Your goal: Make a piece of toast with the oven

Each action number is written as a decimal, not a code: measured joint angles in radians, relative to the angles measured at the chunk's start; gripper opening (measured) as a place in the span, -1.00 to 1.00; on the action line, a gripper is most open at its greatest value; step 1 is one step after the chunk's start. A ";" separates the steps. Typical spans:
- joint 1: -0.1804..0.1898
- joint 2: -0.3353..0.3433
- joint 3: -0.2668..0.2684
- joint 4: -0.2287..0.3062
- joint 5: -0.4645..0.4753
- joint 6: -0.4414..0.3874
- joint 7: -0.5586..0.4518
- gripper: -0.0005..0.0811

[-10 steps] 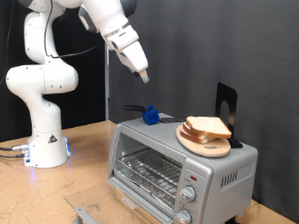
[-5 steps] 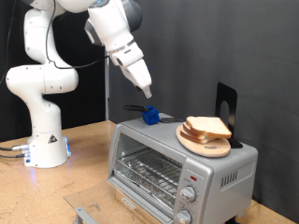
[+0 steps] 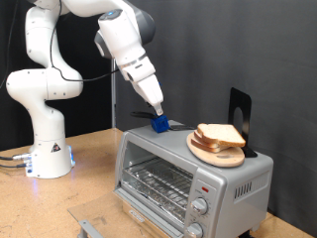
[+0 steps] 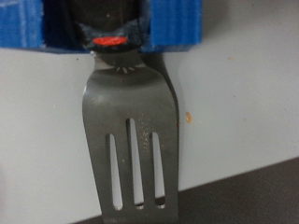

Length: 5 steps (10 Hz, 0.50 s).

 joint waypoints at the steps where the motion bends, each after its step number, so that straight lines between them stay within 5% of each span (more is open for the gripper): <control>1: 0.000 0.014 0.008 -0.002 0.001 0.017 0.000 0.99; 5: -0.001 0.064 0.027 -0.005 0.001 0.063 0.002 0.99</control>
